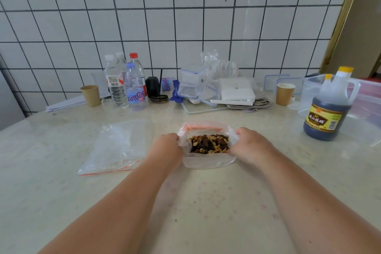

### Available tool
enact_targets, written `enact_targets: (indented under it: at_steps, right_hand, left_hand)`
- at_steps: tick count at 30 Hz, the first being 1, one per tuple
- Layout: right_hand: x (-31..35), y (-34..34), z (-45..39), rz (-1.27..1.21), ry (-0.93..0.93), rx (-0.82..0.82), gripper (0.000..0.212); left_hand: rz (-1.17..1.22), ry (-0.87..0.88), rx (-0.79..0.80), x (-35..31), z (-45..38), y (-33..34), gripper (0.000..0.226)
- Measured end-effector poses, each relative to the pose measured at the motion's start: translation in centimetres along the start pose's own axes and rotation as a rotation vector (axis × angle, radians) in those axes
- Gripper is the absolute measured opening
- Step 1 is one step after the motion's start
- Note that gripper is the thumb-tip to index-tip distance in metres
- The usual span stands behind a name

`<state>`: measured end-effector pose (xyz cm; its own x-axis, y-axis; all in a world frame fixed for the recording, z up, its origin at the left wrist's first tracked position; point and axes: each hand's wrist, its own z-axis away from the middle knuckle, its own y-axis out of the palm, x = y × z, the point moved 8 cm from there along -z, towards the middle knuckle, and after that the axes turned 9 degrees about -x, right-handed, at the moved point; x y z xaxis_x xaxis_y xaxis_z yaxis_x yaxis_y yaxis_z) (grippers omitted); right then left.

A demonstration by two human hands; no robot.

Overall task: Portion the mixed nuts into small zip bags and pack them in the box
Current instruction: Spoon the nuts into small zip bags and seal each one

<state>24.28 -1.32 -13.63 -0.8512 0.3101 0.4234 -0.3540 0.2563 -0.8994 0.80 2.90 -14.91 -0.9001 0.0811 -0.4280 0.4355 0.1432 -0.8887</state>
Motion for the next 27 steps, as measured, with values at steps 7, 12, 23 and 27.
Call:
enact_targets:
  at_steps: [7,12,23,27]
  right_hand:
    - [3.8,-1.4,0.7,-0.043,-0.158,-0.176,0.043]
    - [8.9,0.7,2.6,-0.225,-0.348,-0.11,0.021]
    - [18.3,7.2,6.4,-0.33,-0.51,0.065,0.02]
    - [20.0,9.1,7.1,-0.311,-0.559,0.093,0.023]
  left_hand:
    - [0.094,-0.017,-0.003,0.8,-0.1,-2.7,0.04]
    - [0.191,-0.036,-0.149,4.4,0.9,-6.5,0.022]
    - [-0.052,-0.044,-0.155,13.9,3.2,-9.3,0.033]
    - [-0.18,-0.027,-0.085,15.0,3.6,-8.1,0.036]
